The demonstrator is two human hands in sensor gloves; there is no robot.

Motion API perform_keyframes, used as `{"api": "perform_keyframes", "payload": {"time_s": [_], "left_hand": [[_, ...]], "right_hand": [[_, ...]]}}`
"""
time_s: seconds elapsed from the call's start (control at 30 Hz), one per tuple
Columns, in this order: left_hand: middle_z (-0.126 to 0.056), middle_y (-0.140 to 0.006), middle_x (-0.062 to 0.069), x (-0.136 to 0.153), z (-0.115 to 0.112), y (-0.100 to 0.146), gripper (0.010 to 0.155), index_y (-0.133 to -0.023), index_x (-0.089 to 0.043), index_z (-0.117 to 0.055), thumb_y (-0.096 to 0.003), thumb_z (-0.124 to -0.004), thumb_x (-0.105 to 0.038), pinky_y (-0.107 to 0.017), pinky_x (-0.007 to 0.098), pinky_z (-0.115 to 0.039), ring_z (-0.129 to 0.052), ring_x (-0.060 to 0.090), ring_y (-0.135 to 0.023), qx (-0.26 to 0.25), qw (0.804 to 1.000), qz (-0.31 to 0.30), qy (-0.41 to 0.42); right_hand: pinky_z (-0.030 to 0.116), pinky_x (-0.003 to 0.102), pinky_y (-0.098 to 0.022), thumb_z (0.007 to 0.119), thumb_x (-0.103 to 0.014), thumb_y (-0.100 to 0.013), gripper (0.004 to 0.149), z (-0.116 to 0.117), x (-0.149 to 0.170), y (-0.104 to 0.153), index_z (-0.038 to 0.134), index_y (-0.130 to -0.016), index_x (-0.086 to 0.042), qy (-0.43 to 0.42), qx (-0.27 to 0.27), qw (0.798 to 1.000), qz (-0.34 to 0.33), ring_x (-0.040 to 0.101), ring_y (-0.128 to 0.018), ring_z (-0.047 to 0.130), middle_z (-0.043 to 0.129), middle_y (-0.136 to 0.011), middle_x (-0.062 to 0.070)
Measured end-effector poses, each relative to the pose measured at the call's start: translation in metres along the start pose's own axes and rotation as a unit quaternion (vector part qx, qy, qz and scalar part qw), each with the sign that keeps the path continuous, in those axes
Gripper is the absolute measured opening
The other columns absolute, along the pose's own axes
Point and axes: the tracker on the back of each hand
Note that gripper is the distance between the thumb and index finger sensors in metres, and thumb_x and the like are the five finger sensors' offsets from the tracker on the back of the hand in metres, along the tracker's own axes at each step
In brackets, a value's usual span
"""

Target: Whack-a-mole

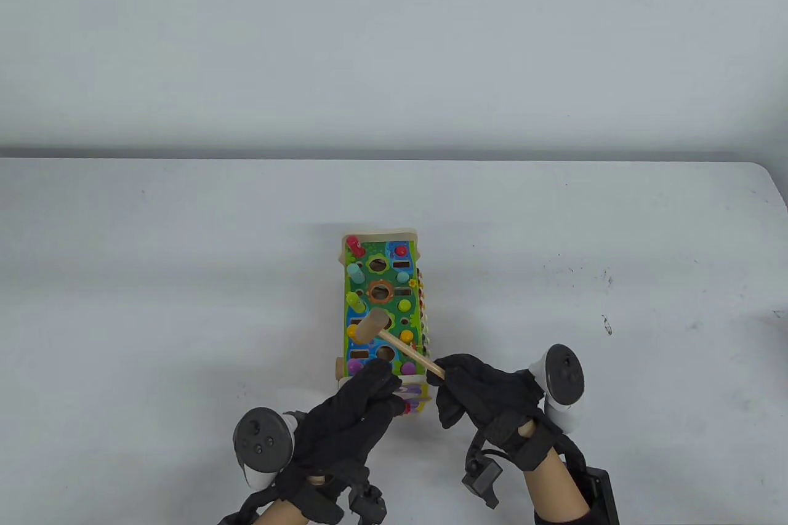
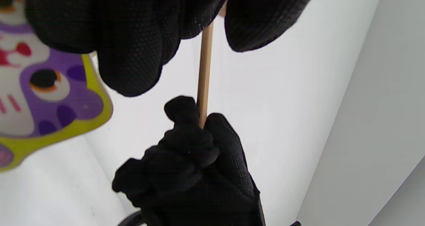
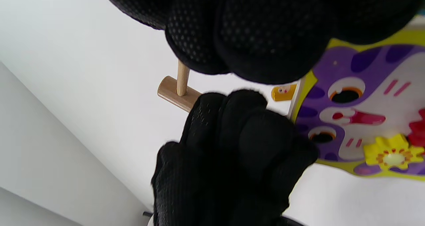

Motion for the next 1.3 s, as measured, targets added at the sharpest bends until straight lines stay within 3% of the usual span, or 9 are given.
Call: {"api": "perform_keyframes", "payload": {"time_s": [0.2, 0.37, 0.67, 0.8, 0.97, 1.07, 1.1, 1.2, 1.3], "left_hand": [[-0.069, -0.097, 0.036, 0.003, -0.008, 0.000, 0.067, -0.108, 0.004, -0.051, -0.0549, -0.069, -0.033, -0.057, 0.068, -0.066, -0.089, 0.051, -0.075, 0.007, 1.000, 0.000, 0.021], [-0.067, -0.099, 0.035, 0.010, -0.011, 0.001, 0.058, -0.105, -0.002, -0.060, -0.0558, -0.067, -0.032, -0.060, 0.072, -0.060, -0.086, 0.052, -0.079, 0.000, 0.997, 0.014, 0.071], [-0.067, -0.099, 0.035, 0.009, -0.010, 0.001, 0.050, -0.099, -0.005, -0.068, -0.0558, -0.066, -0.030, -0.061, 0.075, -0.056, -0.081, 0.058, -0.080, -0.001, 0.996, 0.004, 0.089], [-0.069, -0.098, 0.035, 0.003, 0.003, 0.002, 0.050, -0.098, -0.004, -0.068, -0.0554, -0.066, -0.030, -0.060, 0.075, -0.057, -0.082, 0.058, -0.078, -0.023, 0.997, -0.015, 0.079], [-0.079, -0.088, 0.036, -0.006, 0.025, 0.003, 0.049, -0.096, -0.003, -0.070, -0.0552, -0.066, -0.030, -0.054, 0.071, -0.066, -0.093, 0.053, -0.066, -0.043, 0.997, -0.044, 0.045], [-0.087, -0.080, 0.034, -0.012, 0.041, 0.004, 0.050, -0.095, 0.000, -0.068, -0.0550, -0.065, -0.030, -0.050, 0.068, -0.072, -0.100, 0.048, -0.057, -0.058, 0.996, -0.061, -0.003], [-0.089, -0.078, 0.034, -0.013, 0.047, 0.004, 0.050, -0.094, 0.000, -0.069, -0.0547, -0.065, -0.029, -0.049, 0.068, -0.073, -0.102, 0.048, -0.055, -0.062, 0.996, -0.064, -0.028], [-0.092, -0.072, 0.032, -0.015, 0.063, 0.004, 0.050, -0.093, 0.002, -0.070, -0.0542, -0.066, -0.030, -0.047, 0.066, -0.075, -0.103, 0.046, -0.050, -0.054, 0.989, -0.054, -0.125], [-0.092, -0.071, 0.031, -0.014, 0.076, 0.003, 0.050, -0.094, 0.002, -0.070, -0.0543, -0.066, -0.030, -0.050, 0.067, -0.072, -0.100, 0.047, -0.048, -0.032, 0.973, -0.027, -0.225]], "right_hand": [[0.073, 0.056, -0.036, 0.062, -0.027, -0.058, 0.046, 0.016, 0.002, -0.004, 0.074, -0.082, 0.010, 0.002, -0.081, 0.997, 0.012, 0.028, -0.031, 0.094, 0.090, -0.051, 0.011], [0.072, 0.058, -0.037, 0.063, -0.028, -0.058, 0.046, 0.026, 0.006, -0.006, 0.075, -0.084, 0.009, 0.032, -0.128, 0.991, 0.028, 0.032, -0.034, 0.095, 0.092, -0.055, 0.014], [0.071, 0.060, -0.039, 0.064, -0.031, -0.058, 0.049, 0.026, 0.008, -0.006, 0.078, -0.084, 0.008, 0.053, -0.127, 0.990, 0.030, 0.037, -0.038, 0.096, 0.093, -0.060, 0.020], [0.070, 0.061, -0.039, 0.065, -0.033, -0.058, 0.051, 0.012, 0.004, -0.004, 0.077, -0.085, 0.009, 0.083, -0.092, 0.992, 0.019, 0.038, -0.040, 0.095, 0.092, -0.061, 0.020], [0.068, 0.062, -0.040, 0.066, -0.035, -0.058, 0.053, -0.013, -0.005, 0.003, 0.076, -0.086, 0.009, 0.166, 0.017, 0.986, -0.012, 0.040, -0.042, 0.095, 0.091, -0.063, 0.022], [0.065, 0.066, -0.044, 0.066, -0.036, -0.058, 0.055, -0.026, -0.009, 0.008, 0.073, -0.088, 0.010, 0.249, 0.080, 0.965, -0.032, 0.045, -0.049, 0.092, 0.088, -0.069, 0.025], [0.062, 0.068, -0.046, 0.067, -0.037, -0.058, 0.057, -0.032, -0.010, 0.011, 0.072, -0.090, 0.010, 0.301, 0.112, 0.946, -0.036, 0.048, -0.054, 0.090, 0.086, -0.074, 0.028], [0.055, 0.072, -0.050, 0.067, -0.039, -0.058, 0.062, -0.042, -0.008, 0.015, 0.064, -0.097, 0.010, 0.386, 0.149, 0.910, -0.032, 0.056, -0.067, 0.082, 0.076, -0.086, 0.032], [0.047, 0.075, -0.053, 0.067, -0.039, -0.059, 0.066, -0.049, -0.004, 0.018, 0.058, -0.101, 0.011, 0.422, 0.169, 0.891, -0.012, 0.062, -0.078, 0.070, 0.065, -0.095, 0.037]]}}
Point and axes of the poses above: the tracker on the back of each hand, its own x axis roughly to the little-finger side, its own y axis roughly from the fingertips to the wrist, z = x × y
